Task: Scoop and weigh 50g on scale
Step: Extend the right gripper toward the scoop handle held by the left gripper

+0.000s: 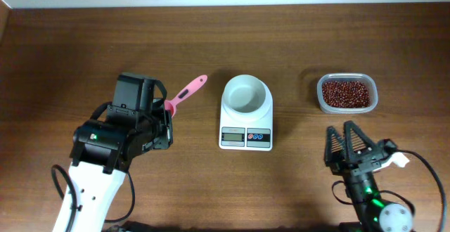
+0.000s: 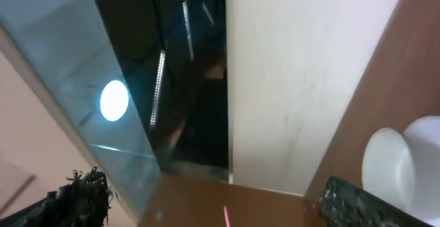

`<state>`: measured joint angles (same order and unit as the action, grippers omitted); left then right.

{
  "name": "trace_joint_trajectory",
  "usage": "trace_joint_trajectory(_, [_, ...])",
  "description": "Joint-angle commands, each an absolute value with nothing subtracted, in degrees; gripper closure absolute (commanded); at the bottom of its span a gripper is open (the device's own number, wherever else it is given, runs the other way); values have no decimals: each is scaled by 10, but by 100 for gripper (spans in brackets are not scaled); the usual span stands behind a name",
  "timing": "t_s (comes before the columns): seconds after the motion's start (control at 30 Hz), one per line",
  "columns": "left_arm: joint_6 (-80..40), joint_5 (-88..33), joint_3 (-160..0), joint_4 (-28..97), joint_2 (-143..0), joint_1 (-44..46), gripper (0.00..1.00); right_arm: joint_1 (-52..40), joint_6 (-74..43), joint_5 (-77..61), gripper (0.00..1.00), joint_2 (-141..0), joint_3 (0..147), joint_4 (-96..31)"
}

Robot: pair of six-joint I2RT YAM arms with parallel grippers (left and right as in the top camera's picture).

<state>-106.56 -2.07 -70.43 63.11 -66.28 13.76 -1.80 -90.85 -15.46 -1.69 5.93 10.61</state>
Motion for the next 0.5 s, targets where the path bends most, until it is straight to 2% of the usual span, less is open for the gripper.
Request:
trace_joint_trajectory(0.0, [-1074, -12, -703, 630, -668, 140, 100, -15, -793, -144, 1, -62, 157, 34])
trace_joint_trajectory(0.1, [-1074, -12, -703, 630, -668, 140, 100, -15, -697, -159, 1, -152, 254, -49])
trace_joint_trajectory(0.27, [-1074, -13, -703, 630, -668, 140, 100, -15, -530, -241, 1, -364, 452, -264])
trace_joint_trajectory(0.33, [-1074, -13, -703, 630, -668, 140, 100, -15, -435, -325, 1, -449, 506, -311])
trace_joint_trajectory(0.47, [-1074, -12, -703, 630, -668, 140, 100, -15, -324, -533, 1, -564, 513, -332])
